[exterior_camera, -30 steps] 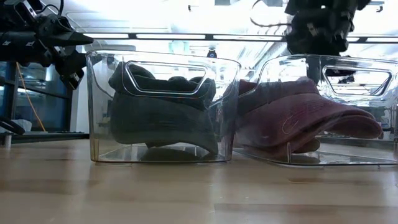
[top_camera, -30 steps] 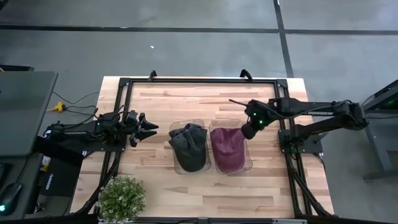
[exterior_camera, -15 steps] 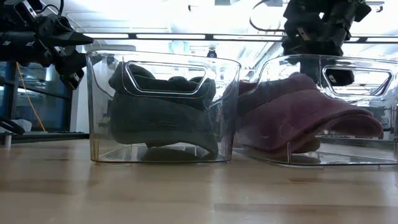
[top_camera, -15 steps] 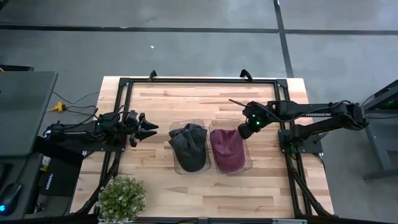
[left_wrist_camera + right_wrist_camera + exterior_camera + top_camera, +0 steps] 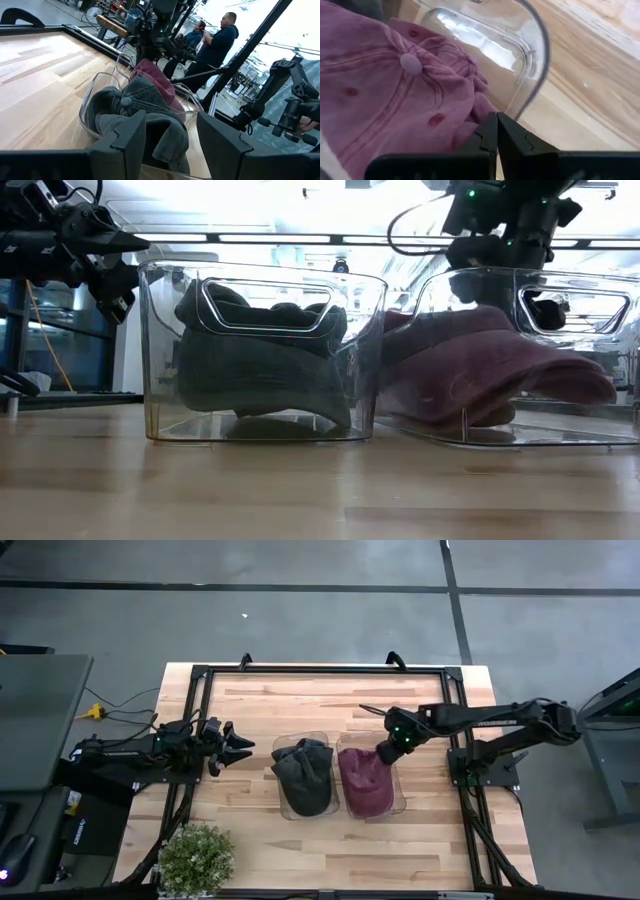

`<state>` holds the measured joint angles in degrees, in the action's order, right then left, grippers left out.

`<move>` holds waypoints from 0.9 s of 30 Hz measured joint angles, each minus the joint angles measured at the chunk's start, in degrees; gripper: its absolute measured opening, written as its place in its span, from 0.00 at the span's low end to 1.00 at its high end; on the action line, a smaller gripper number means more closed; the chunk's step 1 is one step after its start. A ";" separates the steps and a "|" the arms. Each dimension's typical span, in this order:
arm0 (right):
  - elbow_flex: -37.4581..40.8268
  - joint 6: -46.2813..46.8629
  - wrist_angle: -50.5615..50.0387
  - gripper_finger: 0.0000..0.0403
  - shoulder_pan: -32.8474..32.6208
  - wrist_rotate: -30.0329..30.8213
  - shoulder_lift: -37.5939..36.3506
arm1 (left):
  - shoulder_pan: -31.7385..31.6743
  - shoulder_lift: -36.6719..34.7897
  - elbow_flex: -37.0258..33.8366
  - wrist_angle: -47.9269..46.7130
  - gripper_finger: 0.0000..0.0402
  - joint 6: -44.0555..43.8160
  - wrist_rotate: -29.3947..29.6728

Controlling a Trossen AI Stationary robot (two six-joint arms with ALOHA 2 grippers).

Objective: Pick & Place hat
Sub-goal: Put the red cap into the right transparent bin, then return to Home Position

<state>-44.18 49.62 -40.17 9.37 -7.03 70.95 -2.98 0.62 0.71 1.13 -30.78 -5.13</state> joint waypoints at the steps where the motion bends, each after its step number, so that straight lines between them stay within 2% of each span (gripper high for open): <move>1: -0.11 -0.07 0.07 0.00 0.00 0.30 0.63 | 0.02 0.00 0.00 0.00 0.42 0.00 0.00; 6: -0.12 -0.12 -0.01 0.00 0.00 1.66 1.69 | 0.01 0.00 0.00 -0.01 0.42 0.00 0.04; 13: 0.02 -1.36 -1.25 0.00 2.27 3.13 -1.22 | 0.00 0.00 0.00 0.00 0.42 0.00 0.09; 19: 0.02 -3.65 -0.58 0.00 5.01 1.15 -3.20 | 0.02 0.00 0.00 0.00 0.42 0.00 0.11; 27: 0.02 -4.65 0.33 0.00 6.97 2.51 -4.26 | 0.00 0.00 0.00 0.00 0.42 0.02 0.35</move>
<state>-44.16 44.96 -39.85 16.33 -4.52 66.68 -2.98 0.62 0.71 1.13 -30.76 -4.78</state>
